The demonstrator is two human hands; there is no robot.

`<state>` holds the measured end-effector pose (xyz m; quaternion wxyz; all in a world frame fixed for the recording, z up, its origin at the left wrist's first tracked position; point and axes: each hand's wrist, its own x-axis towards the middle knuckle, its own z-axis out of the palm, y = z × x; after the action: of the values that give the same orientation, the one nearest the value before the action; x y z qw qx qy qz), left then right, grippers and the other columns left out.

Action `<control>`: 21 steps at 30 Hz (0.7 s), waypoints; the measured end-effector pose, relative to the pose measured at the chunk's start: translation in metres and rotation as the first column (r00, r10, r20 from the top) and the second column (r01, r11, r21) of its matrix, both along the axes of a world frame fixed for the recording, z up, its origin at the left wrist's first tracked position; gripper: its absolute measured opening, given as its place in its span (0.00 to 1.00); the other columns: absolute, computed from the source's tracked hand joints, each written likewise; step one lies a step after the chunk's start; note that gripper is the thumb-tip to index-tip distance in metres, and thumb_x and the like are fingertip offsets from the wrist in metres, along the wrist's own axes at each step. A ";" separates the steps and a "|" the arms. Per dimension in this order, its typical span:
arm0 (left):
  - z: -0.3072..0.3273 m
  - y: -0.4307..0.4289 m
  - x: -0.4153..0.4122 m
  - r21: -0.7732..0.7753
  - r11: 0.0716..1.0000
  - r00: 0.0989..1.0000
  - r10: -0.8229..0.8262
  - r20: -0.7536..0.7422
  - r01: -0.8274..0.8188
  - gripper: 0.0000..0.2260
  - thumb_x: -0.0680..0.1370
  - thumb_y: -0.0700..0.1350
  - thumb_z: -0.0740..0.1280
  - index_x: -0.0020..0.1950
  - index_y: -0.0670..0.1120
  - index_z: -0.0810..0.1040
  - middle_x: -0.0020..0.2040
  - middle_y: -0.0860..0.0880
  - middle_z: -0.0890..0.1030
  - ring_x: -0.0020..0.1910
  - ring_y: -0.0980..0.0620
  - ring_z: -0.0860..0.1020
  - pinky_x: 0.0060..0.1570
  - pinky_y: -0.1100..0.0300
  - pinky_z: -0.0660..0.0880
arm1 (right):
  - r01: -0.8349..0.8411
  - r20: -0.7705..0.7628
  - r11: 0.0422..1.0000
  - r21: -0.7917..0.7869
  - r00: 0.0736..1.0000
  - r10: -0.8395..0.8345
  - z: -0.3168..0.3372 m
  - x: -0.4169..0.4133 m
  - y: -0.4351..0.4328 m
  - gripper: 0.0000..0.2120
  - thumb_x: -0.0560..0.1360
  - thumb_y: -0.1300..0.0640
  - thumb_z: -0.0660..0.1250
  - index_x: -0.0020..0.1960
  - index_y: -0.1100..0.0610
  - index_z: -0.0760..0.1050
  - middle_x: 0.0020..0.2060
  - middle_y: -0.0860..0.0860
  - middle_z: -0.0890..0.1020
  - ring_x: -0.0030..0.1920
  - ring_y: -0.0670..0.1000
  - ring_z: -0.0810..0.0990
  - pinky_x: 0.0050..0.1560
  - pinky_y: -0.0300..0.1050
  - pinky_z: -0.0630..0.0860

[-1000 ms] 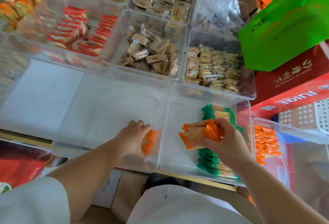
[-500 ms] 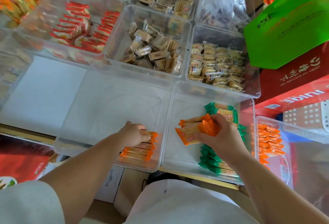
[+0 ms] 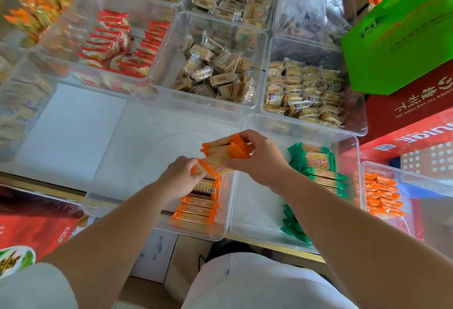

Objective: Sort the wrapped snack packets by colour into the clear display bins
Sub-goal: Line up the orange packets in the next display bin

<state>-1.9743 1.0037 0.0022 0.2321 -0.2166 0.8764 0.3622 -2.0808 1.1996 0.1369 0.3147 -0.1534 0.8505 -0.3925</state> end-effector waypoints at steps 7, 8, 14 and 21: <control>-0.016 0.007 -0.006 -0.096 0.987 0.992 -0.124 0.030 0.126 0.13 0.80 0.48 0.64 0.64 0.53 0.72 0.64 0.51 0.75 0.59 0.47 0.75 0.59 0.46 0.76 | -0.075 -0.241 0.976 0.204 0.963 0.124 -0.019 0.001 0.000 0.26 0.64 0.42 0.78 0.57 0.43 0.72 0.47 0.37 0.73 0.51 0.46 0.73 0.45 0.40 0.71; -0.017 0.007 -0.007 -0.117 0.980 0.986 -0.154 0.055 0.160 0.10 0.80 0.48 0.64 0.61 0.53 0.73 0.60 0.51 0.75 0.56 0.48 0.75 0.56 0.47 0.76 | -0.114 -0.272 0.965 0.236 0.946 0.178 -0.018 0.001 -0.001 0.29 0.64 0.41 0.78 0.61 0.43 0.72 0.47 0.37 0.73 0.53 0.46 0.72 0.48 0.41 0.71; -0.015 -0.010 -0.004 -0.008 0.998 0.998 -0.059 -0.011 0.059 0.10 0.82 0.45 0.62 0.53 0.48 0.84 0.54 0.50 0.77 0.55 0.50 0.77 0.57 0.56 0.73 | -0.248 -0.378 0.900 0.359 0.842 0.384 -0.013 -0.007 -0.016 0.22 0.60 0.35 0.70 0.50 0.44 0.74 0.41 0.39 0.76 0.48 0.46 0.70 0.53 0.45 0.69; 0.005 -0.014 0.010 0.440 0.820 0.931 0.330 0.158 -0.365 0.08 0.83 0.50 0.58 0.58 0.51 0.74 0.48 0.49 0.85 0.52 0.49 0.81 0.56 0.49 0.76 | -0.316 -0.430 0.828 0.463 0.737 0.521 -0.031 -0.014 -0.050 0.25 0.66 0.40 0.73 0.60 0.44 0.72 0.46 0.44 0.72 0.58 0.48 0.63 0.59 0.46 0.57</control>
<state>-1.9647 0.9900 0.0077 0.2396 -0.3245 0.7010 0.5882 -2.0944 1.1493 0.1060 0.1667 -0.3876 0.9023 -0.0881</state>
